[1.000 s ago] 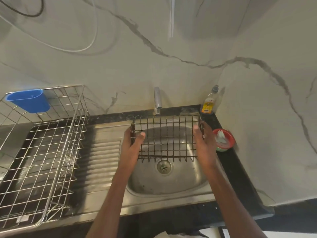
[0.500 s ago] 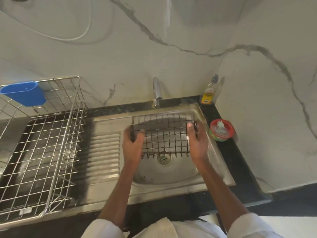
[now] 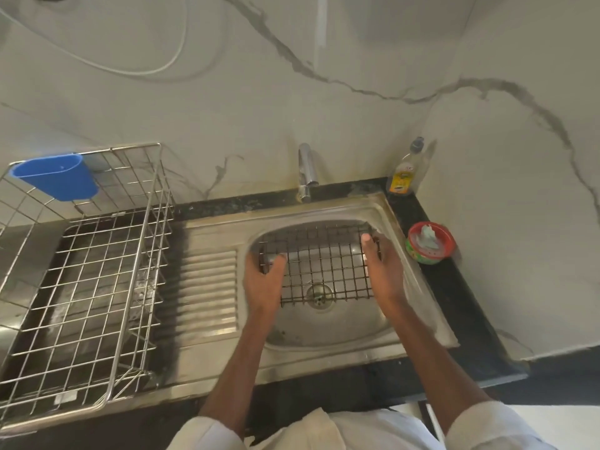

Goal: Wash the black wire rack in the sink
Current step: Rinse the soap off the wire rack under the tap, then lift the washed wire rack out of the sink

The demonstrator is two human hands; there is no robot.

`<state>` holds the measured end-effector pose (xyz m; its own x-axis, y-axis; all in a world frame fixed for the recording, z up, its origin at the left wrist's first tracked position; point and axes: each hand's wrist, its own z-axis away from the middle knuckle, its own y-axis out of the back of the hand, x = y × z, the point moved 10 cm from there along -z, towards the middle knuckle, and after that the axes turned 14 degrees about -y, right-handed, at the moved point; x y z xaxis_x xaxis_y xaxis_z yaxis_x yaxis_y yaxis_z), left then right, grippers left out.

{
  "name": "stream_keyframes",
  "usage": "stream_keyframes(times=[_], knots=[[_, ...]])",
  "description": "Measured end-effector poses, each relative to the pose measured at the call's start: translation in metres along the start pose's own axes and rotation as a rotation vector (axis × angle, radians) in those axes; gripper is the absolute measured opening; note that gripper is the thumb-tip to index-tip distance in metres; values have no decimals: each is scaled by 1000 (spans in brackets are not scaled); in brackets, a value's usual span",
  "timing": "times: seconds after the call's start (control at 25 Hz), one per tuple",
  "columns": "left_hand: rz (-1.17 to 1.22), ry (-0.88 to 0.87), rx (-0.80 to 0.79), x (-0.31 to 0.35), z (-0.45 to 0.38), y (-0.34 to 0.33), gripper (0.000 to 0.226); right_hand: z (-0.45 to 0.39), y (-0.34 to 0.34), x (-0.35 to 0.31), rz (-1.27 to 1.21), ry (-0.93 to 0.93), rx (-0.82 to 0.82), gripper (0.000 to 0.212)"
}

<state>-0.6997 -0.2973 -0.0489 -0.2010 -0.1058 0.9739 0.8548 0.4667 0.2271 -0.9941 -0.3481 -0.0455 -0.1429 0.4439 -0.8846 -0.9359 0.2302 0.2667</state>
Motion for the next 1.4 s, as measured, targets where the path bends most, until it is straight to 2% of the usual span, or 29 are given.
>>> stream_keyframes(times=[0.08, 0.16, 0.24, 0.36, 0.44, 0.52, 0.64, 0.72, 0.8, 0.84, 0.92, 1.0, 1.08, 1.2, 1.32, 1.36, 1.4], knots=[[20, -39, 13, 6, -7, 3, 44, -2, 0, -8, -28, 21, -5, 64], [82, 6, 49, 4, -12, 6, 48, -8, -3, 0, -40, -67, -23, 71], [126, 78, 93, -4, -5, 8, 53, 0, -3, 14, -109, -176, -5, 70], [223, 183, 155, -27, 14, 16, 46, 40, -4, 41, -262, -382, 55, 100], [288, 233, 163, -37, 25, 14, 46, 67, -30, 54, -385, -455, -22, 110], [308, 233, 139, -33, 41, 9, 50, 84, -46, 54, -507, -450, -56, 111], [324, 168, -53, -11, 70, 3, 63, 90, -30, 49, -565, -391, 18, 95], [288, 7, -197, 11, 71, 12, 83, 89, -7, 42, -532, -343, 44, 98], [122, -205, -291, 38, 50, 17, 93, 85, 12, 30, -404, -280, 53, 104], [11, -249, -365, 51, 37, 11, 94, 84, 15, 25, -332, -277, 47, 101], [-143, -161, -583, 69, 32, -10, 81, 90, 15, 22, -265, -354, 6, 83], [-170, -37, -720, 80, 47, -19, 52, 99, 15, 17, -216, -383, -2, 74], [-180, -92, -703, 90, 53, -16, 44, 104, 17, 4, -157, -325, 9, 77], [-108, -107, -551, 104, 57, 11, 42, 123, 1, -26, -142, -212, -109, 102], [-62, -137, -372, 128, 51, 66, 86, 153, -36, -73, -185, -72, -304, 102], [-91, -186, -335, 140, 48, 87, 92, 164, -52, -88, -195, -59, -345, 100], [-98, -242, -305, 155, 48, 108, 89, 177, -70, -102, -199, -53, -385, 98]])
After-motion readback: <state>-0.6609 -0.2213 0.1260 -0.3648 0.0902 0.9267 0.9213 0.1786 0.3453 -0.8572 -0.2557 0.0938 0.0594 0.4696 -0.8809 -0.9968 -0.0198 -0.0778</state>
